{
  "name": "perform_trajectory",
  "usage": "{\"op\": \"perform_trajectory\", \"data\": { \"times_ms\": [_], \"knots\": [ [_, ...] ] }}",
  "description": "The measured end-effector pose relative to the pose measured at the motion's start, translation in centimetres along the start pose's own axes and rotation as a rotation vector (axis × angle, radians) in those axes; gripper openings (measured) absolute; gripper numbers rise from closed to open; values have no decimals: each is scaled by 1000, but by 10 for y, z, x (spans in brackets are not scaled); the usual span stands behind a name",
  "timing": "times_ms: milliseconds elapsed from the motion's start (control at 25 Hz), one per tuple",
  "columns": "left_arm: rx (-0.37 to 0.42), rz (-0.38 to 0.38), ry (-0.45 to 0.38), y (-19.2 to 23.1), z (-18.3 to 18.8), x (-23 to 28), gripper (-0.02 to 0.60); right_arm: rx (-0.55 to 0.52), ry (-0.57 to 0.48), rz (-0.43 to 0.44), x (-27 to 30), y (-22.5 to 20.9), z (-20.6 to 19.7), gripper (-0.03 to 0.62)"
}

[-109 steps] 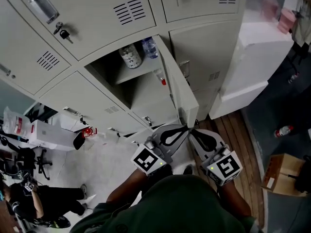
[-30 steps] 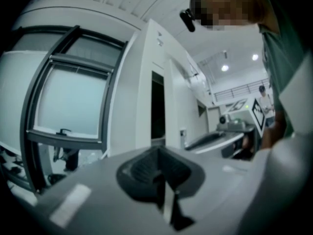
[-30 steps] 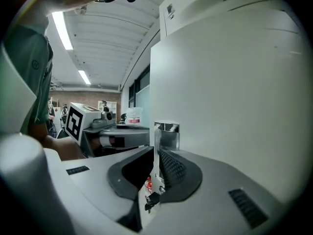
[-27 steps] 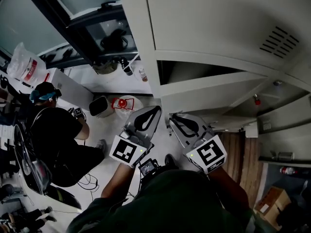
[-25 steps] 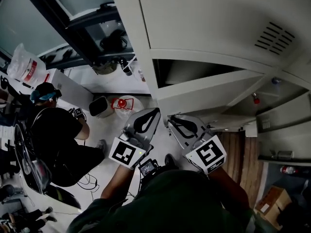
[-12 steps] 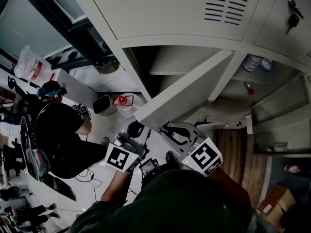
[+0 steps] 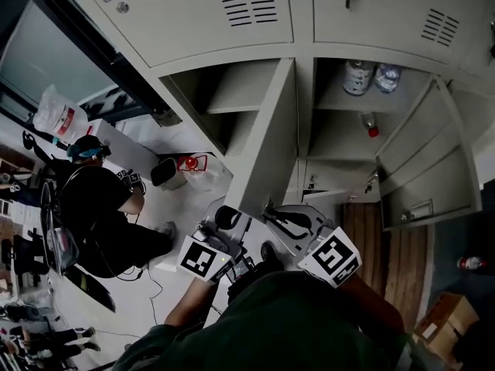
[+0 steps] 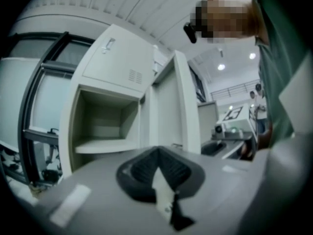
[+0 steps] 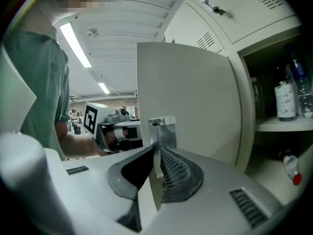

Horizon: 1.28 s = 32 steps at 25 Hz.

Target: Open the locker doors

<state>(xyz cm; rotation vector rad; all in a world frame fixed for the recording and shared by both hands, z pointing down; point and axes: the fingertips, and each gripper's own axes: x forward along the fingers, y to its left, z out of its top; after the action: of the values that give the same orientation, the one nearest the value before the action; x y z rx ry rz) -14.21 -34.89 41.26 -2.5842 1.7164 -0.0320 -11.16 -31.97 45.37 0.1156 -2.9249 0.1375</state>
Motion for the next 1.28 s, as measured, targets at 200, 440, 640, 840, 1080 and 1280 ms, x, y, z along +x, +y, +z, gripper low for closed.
{"op": "perform_trajectory", "data": {
  "times_ms": [200, 440, 640, 840, 1080, 1280],
  "knots": [
    [15, -46, 2, -51, 4, 27, 2, 21, -25, -99, -52, -14, -10, 25],
    [35, -93, -8, -105, 4, 57, 2, 46, -50, -248, -112, -46, -21, 25],
    [79, -137, -11, -148, 8, 79, 3, 39, -73, -288, -155, -57, -20, 25],
    [56, -59, 9, -155, 11, 85, 2, 25, -100, -318, -193, -54, -16, 25],
    [85, -100, -26, -191, 24, 72, 3, 36, -138, -388, -234, -48, -14, 25],
    [81, -258, -38, -239, 33, 72, 3, 43, -162, -485, -265, -41, -7, 25]
  ]
}}
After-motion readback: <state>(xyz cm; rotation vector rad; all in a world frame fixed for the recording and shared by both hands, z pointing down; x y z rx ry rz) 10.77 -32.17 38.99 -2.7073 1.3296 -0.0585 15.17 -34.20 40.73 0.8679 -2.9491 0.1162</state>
